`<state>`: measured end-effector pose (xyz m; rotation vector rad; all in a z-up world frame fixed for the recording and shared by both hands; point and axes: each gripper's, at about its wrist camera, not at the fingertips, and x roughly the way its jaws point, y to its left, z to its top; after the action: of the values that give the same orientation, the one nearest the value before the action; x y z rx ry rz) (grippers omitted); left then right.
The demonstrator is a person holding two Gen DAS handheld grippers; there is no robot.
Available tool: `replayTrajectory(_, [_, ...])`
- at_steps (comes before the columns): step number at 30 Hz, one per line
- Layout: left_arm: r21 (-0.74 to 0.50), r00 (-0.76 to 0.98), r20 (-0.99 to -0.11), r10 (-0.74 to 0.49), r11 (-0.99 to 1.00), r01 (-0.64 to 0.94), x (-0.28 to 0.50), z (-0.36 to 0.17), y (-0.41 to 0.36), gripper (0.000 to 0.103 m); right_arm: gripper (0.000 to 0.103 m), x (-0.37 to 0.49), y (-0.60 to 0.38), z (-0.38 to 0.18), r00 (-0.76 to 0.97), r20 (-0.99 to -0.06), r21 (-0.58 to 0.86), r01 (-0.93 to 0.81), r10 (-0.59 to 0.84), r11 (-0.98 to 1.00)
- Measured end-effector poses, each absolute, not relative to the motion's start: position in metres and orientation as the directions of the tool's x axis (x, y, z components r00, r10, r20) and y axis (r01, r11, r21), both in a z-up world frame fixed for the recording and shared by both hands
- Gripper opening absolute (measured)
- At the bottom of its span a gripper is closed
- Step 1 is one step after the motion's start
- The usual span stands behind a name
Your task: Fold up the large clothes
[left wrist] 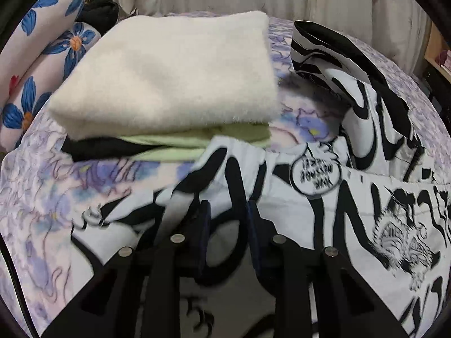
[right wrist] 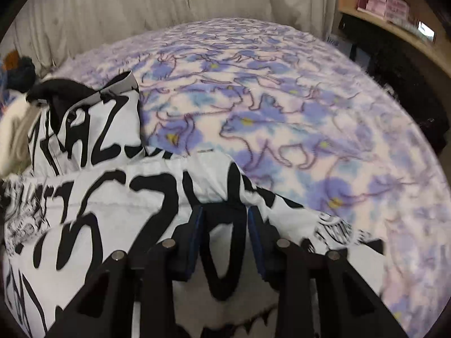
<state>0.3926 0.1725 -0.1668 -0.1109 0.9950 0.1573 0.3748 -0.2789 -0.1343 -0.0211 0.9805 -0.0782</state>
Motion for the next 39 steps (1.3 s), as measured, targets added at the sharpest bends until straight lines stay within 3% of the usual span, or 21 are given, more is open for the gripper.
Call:
replayTrajectory(5, [-0.097, 0.542, -0.84, -0.01, 0.986, -0.132, 0.35, -0.14, 0.153, 0.027, 0.033, 0.331, -0.244, -0.101, 0.572, -0.813, 0.099, -0.039, 0.104, 0.994])
replayTrajectory(9, [-0.084, 0.579, -0.814, -0.043, 0.996, -0.044, 0.298, -0.124, 0.126, 0.033, 0.038, 0.288, -0.204, -0.094, 0.565, -0.805, 0.119, -0.144, 0.18, 0.982])
replayTrajectory(14, [-0.028, 0.544, -0.839, -0.003, 0.999, -0.038, 0.244, -0.143, 0.117, 0.035, 0.04, 0.246, -0.2, -0.114, 0.543, -0.828, 0.077, -0.14, 0.141, 0.987])
replayTrajectory(20, [0.036, 0.55, -0.83, 0.092, 0.993, -0.112, 0.206, -0.162, 0.153, 0.035, 0.04, 0.214, -0.284, -0.134, 0.538, -0.842, 0.069, 0.04, 0.037, 0.997])
replayTrajectory(25, [-0.048, 0.55, -0.833, 0.053, 0.985, -0.168, 0.195, -0.153, 0.183, 0.035, 0.04, 0.192, -0.321, -0.118, 0.559, -0.825, 0.161, 0.093, 0.082, 0.983])
replayTrajectory(32, [-0.063, 0.541, -0.84, 0.048, 0.981, -0.185, 0.179, -0.142, 0.186, 0.037, 0.041, 0.173, -0.318, -0.105, 0.557, -0.823, 0.217, 0.121, 0.115, 0.969])
replayTrajectory(36, [-0.105, 0.553, -0.833, 0.022, 0.975, -0.198, 0.164, -0.129, 0.19, 0.065, 0.043, 0.154, -0.321, -0.098, 0.56, -0.81, 0.288, 0.126, 0.171, 0.949])
replayTrajectory(39, [-0.151, 0.563, -0.826, -0.009, 0.967, -0.207, 0.15, -0.124, 0.196, 0.069, 0.055, 0.14, -0.324, -0.095, 0.564, -0.796, 0.348, 0.13, 0.219, 0.928])
